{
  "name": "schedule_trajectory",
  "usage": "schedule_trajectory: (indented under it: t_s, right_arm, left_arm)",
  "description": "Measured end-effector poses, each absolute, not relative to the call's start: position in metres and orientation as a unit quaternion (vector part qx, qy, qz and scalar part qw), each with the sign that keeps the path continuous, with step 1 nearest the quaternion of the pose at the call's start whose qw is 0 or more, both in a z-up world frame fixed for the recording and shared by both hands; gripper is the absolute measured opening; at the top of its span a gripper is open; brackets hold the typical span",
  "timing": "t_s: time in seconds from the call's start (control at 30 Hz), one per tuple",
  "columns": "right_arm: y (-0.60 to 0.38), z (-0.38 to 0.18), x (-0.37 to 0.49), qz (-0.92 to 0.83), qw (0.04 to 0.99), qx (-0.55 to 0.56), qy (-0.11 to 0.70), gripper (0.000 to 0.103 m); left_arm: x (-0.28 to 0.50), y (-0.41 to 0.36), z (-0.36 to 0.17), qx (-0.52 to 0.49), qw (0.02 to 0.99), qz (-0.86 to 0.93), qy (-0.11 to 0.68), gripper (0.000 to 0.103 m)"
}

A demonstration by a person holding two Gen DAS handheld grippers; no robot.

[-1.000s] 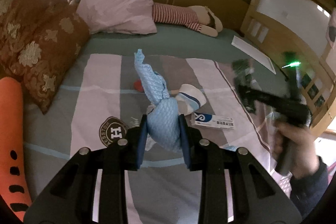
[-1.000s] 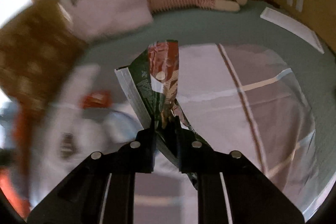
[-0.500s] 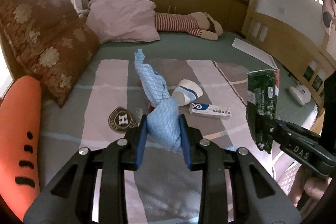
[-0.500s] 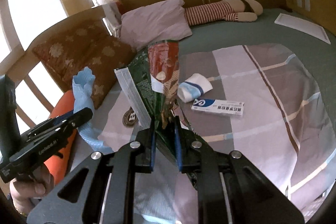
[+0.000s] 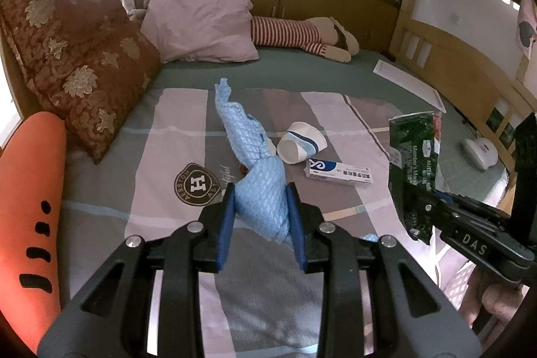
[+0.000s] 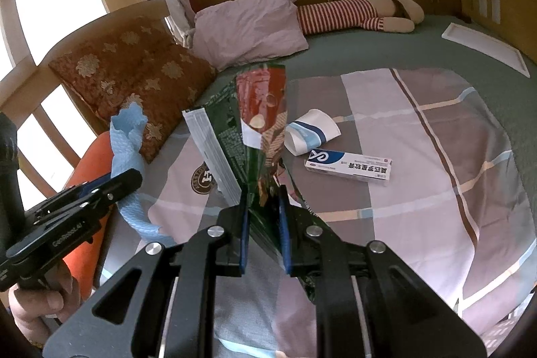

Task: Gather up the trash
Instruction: 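Lift the blue cloth and green wrapper off the bed with both tools, then carry the cloth and wrapper to the bin and open both tools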

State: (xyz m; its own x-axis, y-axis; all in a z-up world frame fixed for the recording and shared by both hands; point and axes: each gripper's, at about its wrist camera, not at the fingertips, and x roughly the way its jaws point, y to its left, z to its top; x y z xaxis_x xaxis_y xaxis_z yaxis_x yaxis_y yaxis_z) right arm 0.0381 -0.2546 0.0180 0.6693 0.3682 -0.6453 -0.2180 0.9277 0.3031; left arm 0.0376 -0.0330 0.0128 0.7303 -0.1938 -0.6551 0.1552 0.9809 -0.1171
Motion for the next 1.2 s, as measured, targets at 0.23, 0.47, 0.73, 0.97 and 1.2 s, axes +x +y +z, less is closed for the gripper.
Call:
schedule_trajectory:
  t_s: [0.23,0.47,0.73,0.97,1.2]
  right_arm:
    - [-0.254,0.018,0.038,0.161,0.909,0.1,0.372,0.016]
    - [-0.288,0.033,0.013,0.142,0.921,0.122,0.341,0.016]
    - [-0.425,0.038,-0.117,-0.003,0.939,0.136,0.317,0.017]
    - [-0.516,-0.016,-0.199,-0.115,0.899,0.145,0.397,0.042]
    - [-0.569,0.029,-0.26,-0.202,0.923,0.221,0.241,0.076]
  left_arm:
    - [0.04,-0.033,0.01,-0.026,0.928,-0.094,0.358,0.03]
    - [0.043,-0.041,0.007,-0.021,0.925,-0.112,0.363,0.03]
    - [0.032,-0.094,0.002,0.0,0.913,-0.18,0.366,0.03]
    - [-0.007,-0.189,0.009,0.016,0.877,-0.3,0.375,0.03]
    - [-0.093,-0.327,0.011,0.097,0.813,-0.433,0.378,0.03]
